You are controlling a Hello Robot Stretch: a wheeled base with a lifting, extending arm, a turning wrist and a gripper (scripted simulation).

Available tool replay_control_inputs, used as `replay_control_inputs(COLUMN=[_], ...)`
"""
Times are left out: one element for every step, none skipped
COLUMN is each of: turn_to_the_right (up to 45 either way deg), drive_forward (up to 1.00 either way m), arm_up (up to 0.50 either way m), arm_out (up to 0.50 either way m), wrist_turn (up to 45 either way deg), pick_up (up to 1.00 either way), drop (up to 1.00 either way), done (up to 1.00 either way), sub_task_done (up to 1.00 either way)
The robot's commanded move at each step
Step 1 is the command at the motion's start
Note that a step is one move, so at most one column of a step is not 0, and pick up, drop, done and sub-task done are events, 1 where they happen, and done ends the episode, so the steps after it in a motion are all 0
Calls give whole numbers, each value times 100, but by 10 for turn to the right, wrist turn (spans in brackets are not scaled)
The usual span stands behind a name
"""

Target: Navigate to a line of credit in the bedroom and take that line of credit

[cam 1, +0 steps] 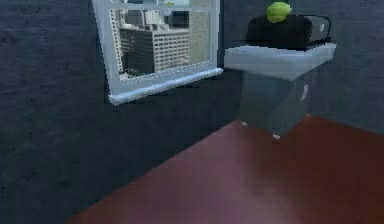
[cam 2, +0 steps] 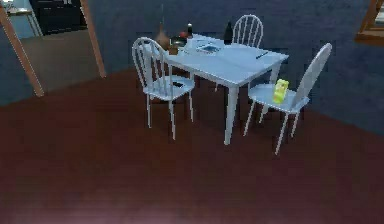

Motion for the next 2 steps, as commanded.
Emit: replay_control_inputs(turn_to_the_right=[450, 90], drive_forward=[0, 0], arm_up=[0, 0], arm_out=[0, 0], wrist_turn=[0, 0], pick_up=[0, 0], drop=[0, 0], done=[0, 0], sub_task_done=[0, 0])
